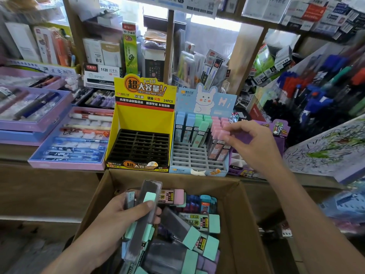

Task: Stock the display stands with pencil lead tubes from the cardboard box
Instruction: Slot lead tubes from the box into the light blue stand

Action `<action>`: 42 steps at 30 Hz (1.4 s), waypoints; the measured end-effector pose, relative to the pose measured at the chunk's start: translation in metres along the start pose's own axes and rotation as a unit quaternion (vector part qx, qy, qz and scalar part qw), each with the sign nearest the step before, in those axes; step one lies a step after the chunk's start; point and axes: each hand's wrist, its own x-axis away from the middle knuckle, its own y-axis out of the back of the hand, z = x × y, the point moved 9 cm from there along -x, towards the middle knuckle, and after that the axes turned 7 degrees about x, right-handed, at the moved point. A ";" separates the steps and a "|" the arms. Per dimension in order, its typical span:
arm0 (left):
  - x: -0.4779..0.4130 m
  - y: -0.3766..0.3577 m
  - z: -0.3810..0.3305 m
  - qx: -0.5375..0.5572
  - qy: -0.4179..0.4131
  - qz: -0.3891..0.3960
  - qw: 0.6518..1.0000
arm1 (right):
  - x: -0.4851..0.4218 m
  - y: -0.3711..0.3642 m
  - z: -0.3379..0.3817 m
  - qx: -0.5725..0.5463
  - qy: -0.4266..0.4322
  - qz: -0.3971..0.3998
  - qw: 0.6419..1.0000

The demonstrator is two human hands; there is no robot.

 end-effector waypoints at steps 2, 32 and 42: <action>0.000 0.000 0.001 0.000 0.002 0.001 1.000 | 0.000 0.001 -0.002 0.017 -0.001 0.002 1.000; 0.002 -0.003 -0.003 -0.001 -0.022 0.011 1.000 | 0.031 -0.015 0.035 0.053 0.013 -0.054 0.997; 0.009 -0.019 -0.010 -0.039 -0.064 0.075 0.994 | 0.135 -0.168 0.061 -0.300 -0.265 0.276 0.874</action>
